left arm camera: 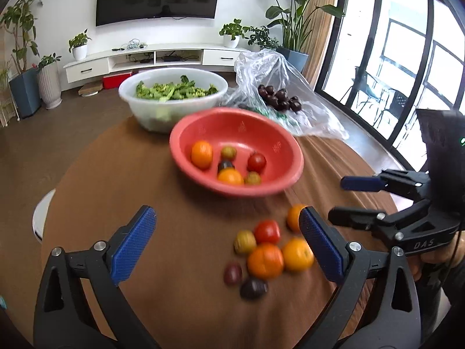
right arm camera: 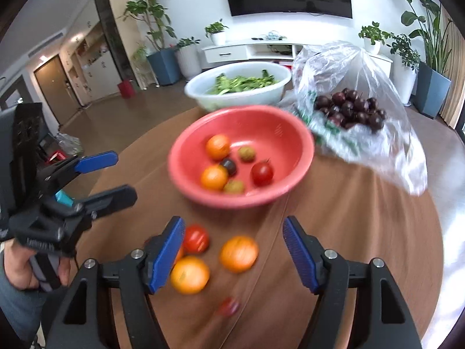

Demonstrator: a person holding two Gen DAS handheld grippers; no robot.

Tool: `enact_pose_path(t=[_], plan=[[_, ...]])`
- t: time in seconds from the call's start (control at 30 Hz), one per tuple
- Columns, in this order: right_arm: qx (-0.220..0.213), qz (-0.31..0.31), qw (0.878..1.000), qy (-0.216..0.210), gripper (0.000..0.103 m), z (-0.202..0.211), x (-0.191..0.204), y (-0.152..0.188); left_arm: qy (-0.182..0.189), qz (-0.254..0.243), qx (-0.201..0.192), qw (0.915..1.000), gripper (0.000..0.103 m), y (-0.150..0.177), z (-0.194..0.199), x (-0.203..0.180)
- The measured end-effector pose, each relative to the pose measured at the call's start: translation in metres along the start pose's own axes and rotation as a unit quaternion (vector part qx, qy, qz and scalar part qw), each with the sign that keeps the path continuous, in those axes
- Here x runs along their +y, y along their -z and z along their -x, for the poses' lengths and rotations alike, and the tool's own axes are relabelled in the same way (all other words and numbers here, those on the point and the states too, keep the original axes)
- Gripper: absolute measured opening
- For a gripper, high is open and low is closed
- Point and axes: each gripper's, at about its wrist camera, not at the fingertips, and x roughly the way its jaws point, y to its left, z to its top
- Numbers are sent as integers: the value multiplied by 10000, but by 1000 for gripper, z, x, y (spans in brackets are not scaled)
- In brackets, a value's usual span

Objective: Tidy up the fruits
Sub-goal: 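Move both open tools back to the fruit pile, then grasp the yellow-orange citrus with the right tool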

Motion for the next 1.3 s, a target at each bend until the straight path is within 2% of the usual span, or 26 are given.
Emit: enact_pose_path(t=[0.17, 0.3, 0.53, 0.7, 0.87, 1.0, 1.07, 1.3], plan=[[302, 622, 9976, 3, 73, -12, 27, 25, 28, 130, 44, 9999, 100, 45, 30, -6], [460, 739, 9962, -38, 73, -25, 33, 29, -47, 164, 204, 9996, 100, 76, 41, -11], [807, 999, 9917, 30, 61, -47, 40, 38, -96, 238, 353, 9990, 100, 106, 52, -5], [863, 1014, 9911, 18, 59, -52, 42, 37, -78, 234, 402, 9989, 100, 103, 44, -5], [1007, 1153, 9882, 48, 49, -63, 43, 35, -62, 57, 519, 9986, 100, 96, 32, -9], [1023, 1166, 9879, 54, 47, -66, 45, 38, -51, -10, 583, 9983, 100, 90, 23, -10], [1024, 1127, 9883, -14, 40, -66, 45, 38, -76, -64, 629, 9980, 100, 88, 18, -10], [842, 969, 9917, -90, 40, -47, 41, 41, 3, -327, 724, 9968, 100, 78, -2, -18]])
